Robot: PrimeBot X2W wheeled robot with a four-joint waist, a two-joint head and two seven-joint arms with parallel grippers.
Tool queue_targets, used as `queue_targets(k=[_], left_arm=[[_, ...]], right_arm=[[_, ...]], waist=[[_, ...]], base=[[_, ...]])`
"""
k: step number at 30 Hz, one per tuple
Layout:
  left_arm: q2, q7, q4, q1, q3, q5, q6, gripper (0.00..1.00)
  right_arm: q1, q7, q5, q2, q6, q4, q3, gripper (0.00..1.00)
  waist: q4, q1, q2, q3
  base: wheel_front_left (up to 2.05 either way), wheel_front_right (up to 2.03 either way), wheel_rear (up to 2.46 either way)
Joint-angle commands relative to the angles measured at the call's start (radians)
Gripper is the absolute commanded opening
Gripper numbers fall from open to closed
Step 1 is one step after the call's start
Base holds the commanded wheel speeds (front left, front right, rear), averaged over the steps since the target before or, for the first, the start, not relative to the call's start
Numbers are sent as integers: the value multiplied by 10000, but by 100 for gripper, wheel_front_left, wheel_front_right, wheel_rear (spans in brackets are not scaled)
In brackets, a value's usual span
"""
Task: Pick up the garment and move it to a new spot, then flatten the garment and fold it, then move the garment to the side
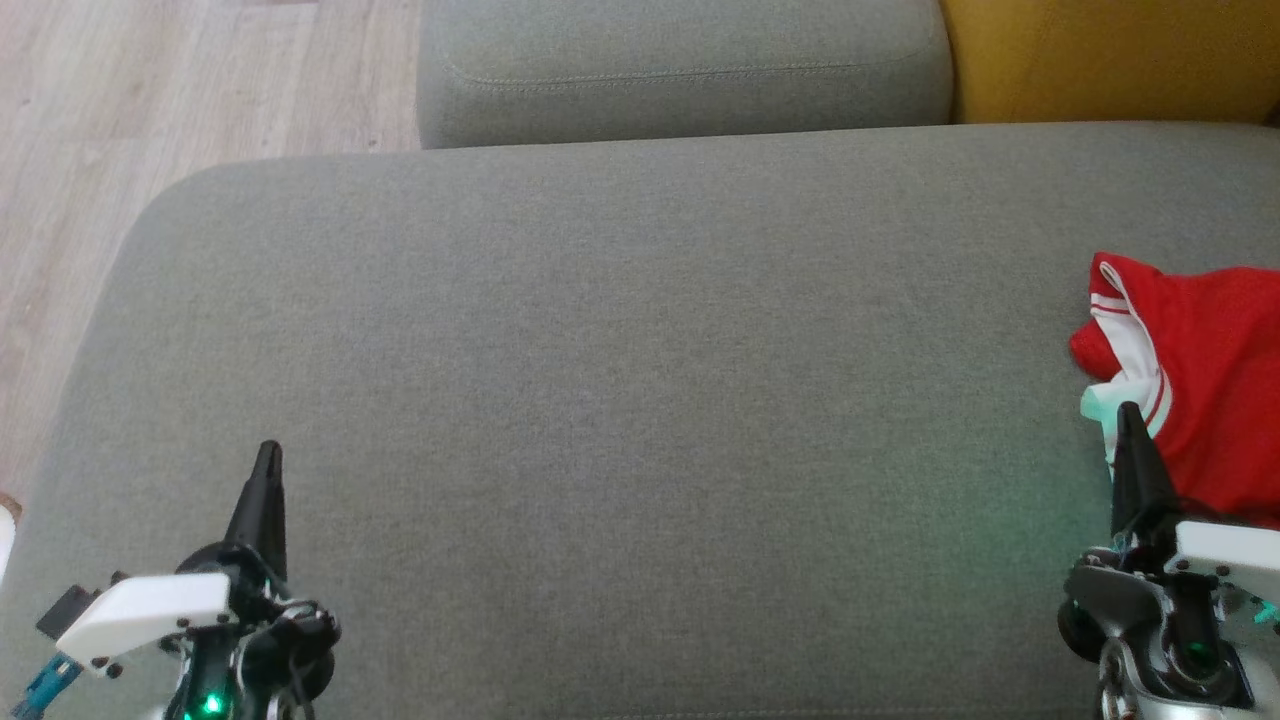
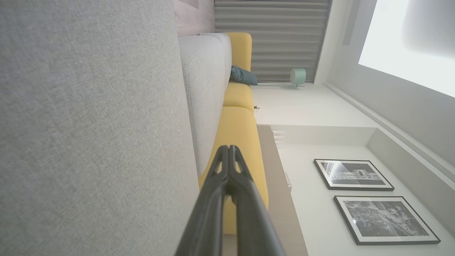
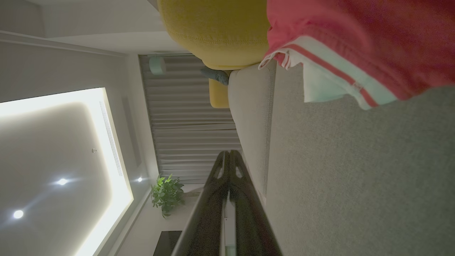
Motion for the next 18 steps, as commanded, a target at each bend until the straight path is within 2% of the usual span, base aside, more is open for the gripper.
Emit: queue_targets(k=[1,18], left_arm=[[144,76,-392,-579,354,-44,-73,0],[144,76,-392,-579,353,-44,-73,0]], right_arm=[[-209,58,72,-68,40,-393,207,0],[-209,58,72,-68,40,-393,207,0]], waist=[[0,0,0,0],[0,0,0,0]], base=[[0,0,0],[0,0,0]])
